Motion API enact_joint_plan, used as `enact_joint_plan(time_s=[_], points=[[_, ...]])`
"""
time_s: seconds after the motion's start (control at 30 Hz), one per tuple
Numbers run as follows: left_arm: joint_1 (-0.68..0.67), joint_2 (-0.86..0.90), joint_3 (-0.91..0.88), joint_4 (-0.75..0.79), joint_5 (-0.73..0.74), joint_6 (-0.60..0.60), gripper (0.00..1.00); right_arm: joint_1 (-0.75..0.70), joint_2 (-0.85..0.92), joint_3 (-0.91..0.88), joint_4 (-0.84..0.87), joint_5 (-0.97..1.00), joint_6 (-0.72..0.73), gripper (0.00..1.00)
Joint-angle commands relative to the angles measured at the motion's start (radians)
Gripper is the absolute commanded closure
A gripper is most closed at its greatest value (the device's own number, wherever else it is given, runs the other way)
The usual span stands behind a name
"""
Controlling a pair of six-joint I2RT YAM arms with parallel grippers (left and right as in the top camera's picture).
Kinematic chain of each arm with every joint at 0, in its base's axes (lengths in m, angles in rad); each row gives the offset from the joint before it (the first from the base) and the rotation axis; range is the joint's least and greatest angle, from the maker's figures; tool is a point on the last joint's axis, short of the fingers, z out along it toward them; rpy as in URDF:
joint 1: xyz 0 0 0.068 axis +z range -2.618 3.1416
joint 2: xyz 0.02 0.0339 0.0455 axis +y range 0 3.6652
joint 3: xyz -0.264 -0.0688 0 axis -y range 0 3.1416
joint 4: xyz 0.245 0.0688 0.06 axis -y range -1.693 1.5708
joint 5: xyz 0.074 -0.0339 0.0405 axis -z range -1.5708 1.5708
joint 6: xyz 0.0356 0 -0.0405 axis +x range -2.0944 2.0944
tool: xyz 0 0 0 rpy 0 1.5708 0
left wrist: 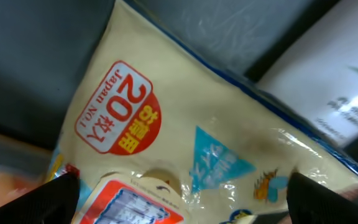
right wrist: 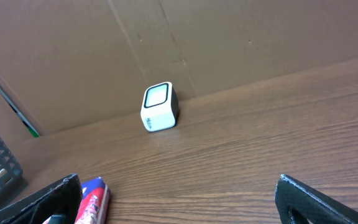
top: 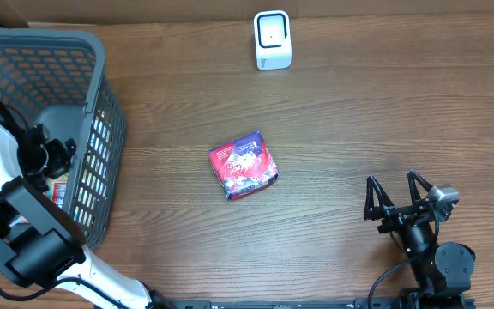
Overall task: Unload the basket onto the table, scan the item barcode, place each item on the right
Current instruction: 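Return the left gripper into the basket and grasp the yellow snack bag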
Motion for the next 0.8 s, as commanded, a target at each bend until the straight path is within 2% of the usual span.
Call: enact_joint_plan(time_s=[0.0, 0.03, 0.07, 0.1, 0.13, 0.17, 0.23, 0.27, 0.5, 0.57, 0.6, 0.63, 0.67, 0.77], points=[[-0.002, 0.008, -0.064, 0.028, -0.018, 0.003, 0.02, 0.005, -0.004, -0.011, 0.006, 0.0, 0.0, 0.0], [-0.002, 0.008, -0.077, 0.038, -0.018, 0.0, 0.05, 0.005, -0.004, -0.011, 0.006, 0.0, 0.001, 0.0], [-0.002, 0.008, -0.087, 0.045, -0.018, 0.0, 0.14, 0.005, -0.004, -0.011, 0.006, 0.0, 0.001, 0.0], [-0.002, 0.008, -0.093, 0.047, -0.018, 0.0, 0.28, 0.005, -0.004, -0.011, 0.006, 0.0, 0.001, 0.0], [-0.002, 0.008, -0.094, 0.047, -0.018, 0.0, 0.38, 0.005, -0.004, -0.011, 0.006, 0.0, 0.001, 0.0], [-0.002, 0.008, -0.095, 0.046, -0.018, 0.0, 0.62, 0.005, -0.004, -0.011, 0.006, 0.0, 0.001, 0.0], [-0.002, 0.008, -0.094, 0.045, -0.018, -0.004, 0.92, 0.005, -0.004, -0.011, 0.006, 0.0, 0.0, 0.0], [-0.002, 0.008, -0.094, 0.044, -0.018, -0.007, 0.96, 0.005, -0.004, -0.011, 0.006, 0.0, 0.0, 0.0], [-0.001, 0.006, -0.085, 0.035, -0.018, -0.011, 0.96, 0.005, -0.004, -0.011, 0.006, 0.0, 0.0, 0.0], [-0.001, 0.006, -0.085, 0.026, -0.018, -0.013, 0.96, 0.005, -0.004, -0.011, 0.006, 0.0, 0.0, 0.0], [-0.001, 0.006, -0.085, 0.021, -0.018, -0.023, 0.66, 0.005, -0.004, -0.011, 0.006, 0.0, 0.0, 0.0], [-0.001, 0.006, -0.085, 0.018, -0.018, -0.026, 0.26, 0.005, -0.004, -0.011, 0.006, 0.0, 0.0, 0.0], [-0.001, 0.006, -0.085, 0.014, -0.016, -0.026, 0.0, 0.005, -0.004, -0.011, 0.006, 0.0, 0.0, 0.0], [-0.005, 0.005, -0.085, -0.003, -0.016, -0.026, 0.0, 0.005, -0.004, -0.011, 0.006, 0.0, 0.001, 0.0]])
